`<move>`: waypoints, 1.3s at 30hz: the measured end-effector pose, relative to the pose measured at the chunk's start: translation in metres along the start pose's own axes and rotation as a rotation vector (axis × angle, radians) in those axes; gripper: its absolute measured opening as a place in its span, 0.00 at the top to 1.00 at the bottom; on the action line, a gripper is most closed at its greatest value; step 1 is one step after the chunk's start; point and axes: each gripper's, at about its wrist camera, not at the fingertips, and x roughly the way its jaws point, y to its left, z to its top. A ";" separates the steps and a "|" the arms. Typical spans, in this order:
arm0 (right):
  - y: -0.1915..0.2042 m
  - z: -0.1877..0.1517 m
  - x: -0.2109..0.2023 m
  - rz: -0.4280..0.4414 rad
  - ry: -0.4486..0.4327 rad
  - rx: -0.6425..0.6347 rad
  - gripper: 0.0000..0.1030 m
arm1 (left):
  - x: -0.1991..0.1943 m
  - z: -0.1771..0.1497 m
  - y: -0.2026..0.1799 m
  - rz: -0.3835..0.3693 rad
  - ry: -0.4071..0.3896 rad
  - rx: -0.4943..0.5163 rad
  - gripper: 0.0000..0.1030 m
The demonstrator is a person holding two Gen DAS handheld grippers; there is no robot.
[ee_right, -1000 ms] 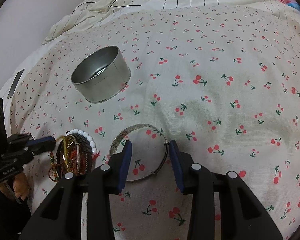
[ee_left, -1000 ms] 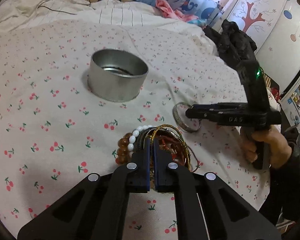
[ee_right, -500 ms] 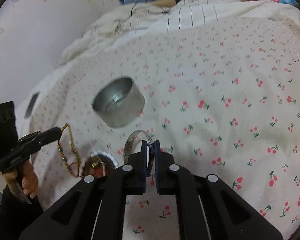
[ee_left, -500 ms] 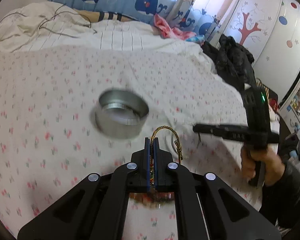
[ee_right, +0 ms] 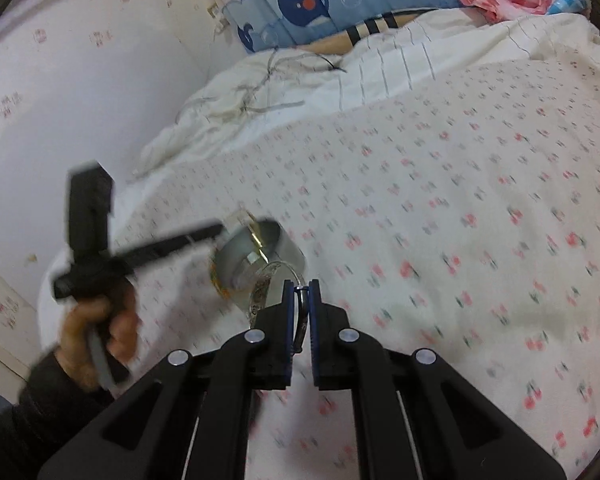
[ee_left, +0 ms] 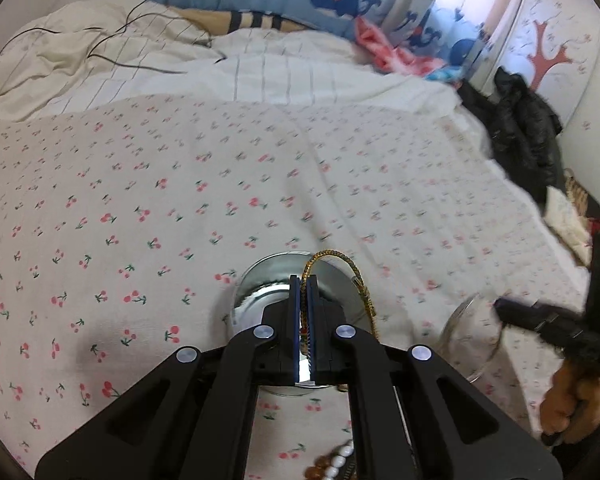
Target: Organize jewelry
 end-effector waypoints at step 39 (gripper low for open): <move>0.050 -0.070 0.014 -0.092 0.218 -0.227 0.84 | -0.050 -0.128 -0.042 -0.050 0.055 0.191 0.61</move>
